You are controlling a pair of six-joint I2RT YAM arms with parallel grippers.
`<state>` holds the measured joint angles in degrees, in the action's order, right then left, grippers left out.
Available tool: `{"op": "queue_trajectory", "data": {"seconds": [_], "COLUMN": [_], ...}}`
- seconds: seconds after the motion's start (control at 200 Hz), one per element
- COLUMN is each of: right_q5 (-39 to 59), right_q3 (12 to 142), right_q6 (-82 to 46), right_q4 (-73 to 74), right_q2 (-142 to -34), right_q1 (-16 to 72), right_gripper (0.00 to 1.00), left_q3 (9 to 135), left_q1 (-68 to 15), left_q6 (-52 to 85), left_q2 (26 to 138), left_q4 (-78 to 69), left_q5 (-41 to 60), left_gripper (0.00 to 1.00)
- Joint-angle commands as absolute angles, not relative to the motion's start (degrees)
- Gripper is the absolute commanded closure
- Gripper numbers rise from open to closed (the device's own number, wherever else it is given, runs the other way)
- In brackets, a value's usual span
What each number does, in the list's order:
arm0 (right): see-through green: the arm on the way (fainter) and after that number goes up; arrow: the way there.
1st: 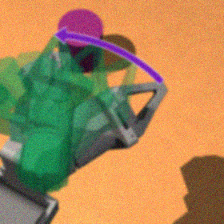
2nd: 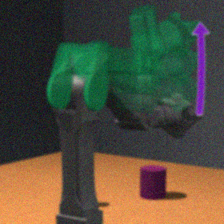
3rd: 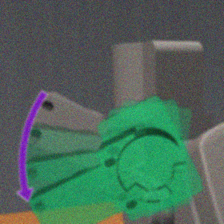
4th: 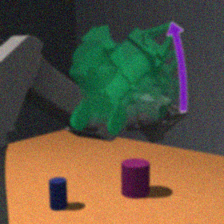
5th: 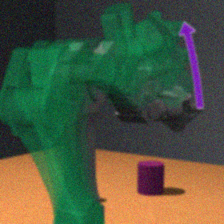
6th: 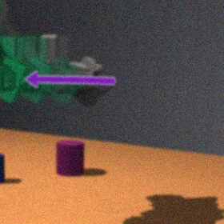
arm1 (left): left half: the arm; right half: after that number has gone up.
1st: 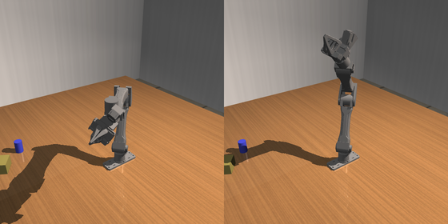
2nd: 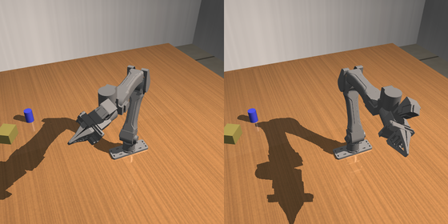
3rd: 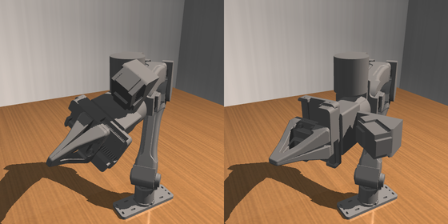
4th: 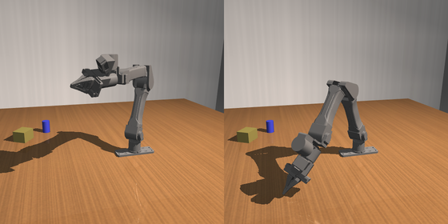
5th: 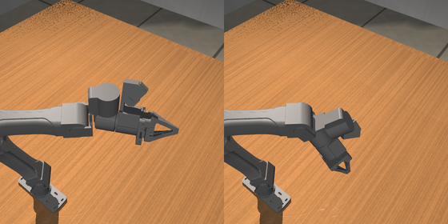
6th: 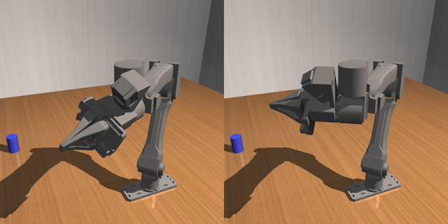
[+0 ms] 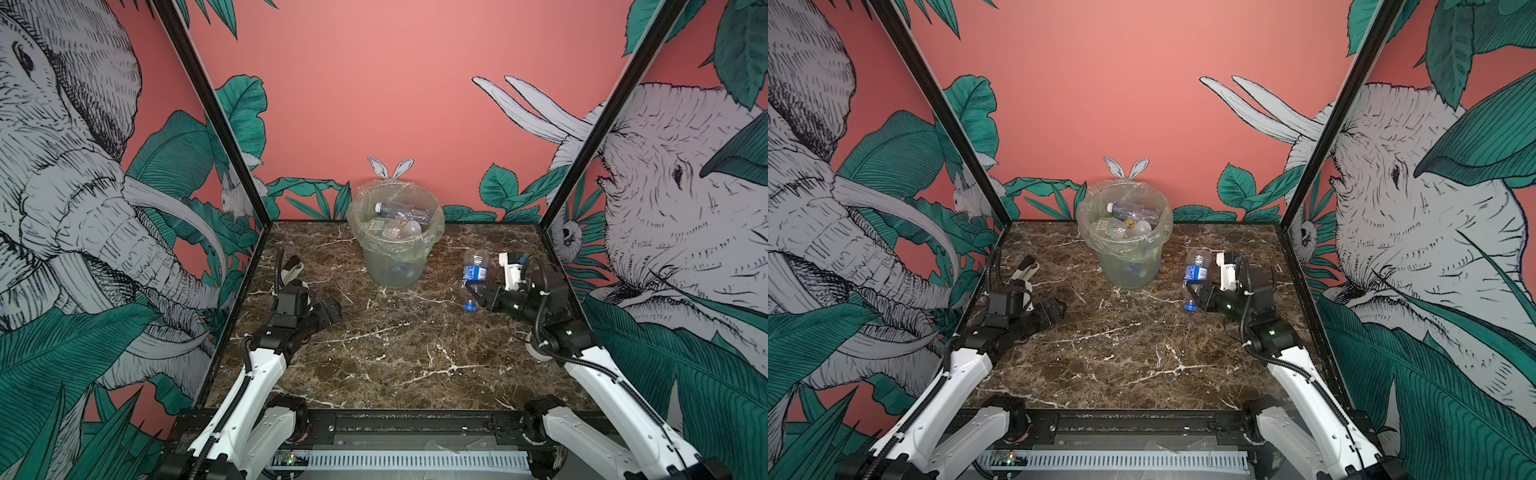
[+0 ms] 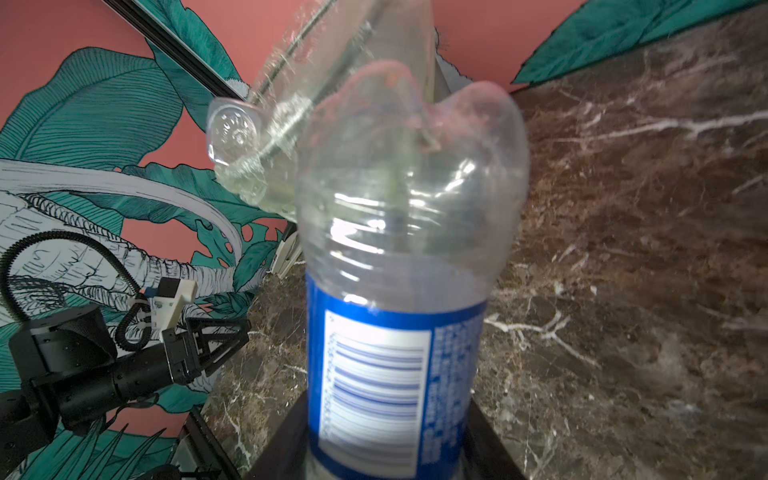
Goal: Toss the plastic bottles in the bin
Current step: 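Carry the bottle over the bin and open the right gripper to drop it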
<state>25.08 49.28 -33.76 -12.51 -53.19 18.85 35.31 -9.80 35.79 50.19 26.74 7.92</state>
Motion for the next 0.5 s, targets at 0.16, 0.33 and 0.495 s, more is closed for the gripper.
{"op": "queue_trajectory", "data": {"seconds": [0.16,0.33,0.495], "right_q5": [19.41,15.33,12.39], "right_q3": [86.99,112.85,118.51], "right_q6": [-30.14,-28.45,-28.17], "right_q4": [-25.32,-39.38,-41.34], "right_q2": [-77.61,-97.08,-98.19], "right_q1": [25.50,27.75,28.43], "right_gripper": [0.61,0.20,0.01], "left_q3": [34.63,35.28,36.25], "left_q1": [-9.49,-9.49,-9.45], "left_q6": [37.56,38.30,37.73], "left_q2": [48.44,48.43,48.21], "left_q4": [26.21,26.16,26.76], "left_q5": [8.03,8.09,7.63], "left_gripper": [0.01,0.01,0.01]}}
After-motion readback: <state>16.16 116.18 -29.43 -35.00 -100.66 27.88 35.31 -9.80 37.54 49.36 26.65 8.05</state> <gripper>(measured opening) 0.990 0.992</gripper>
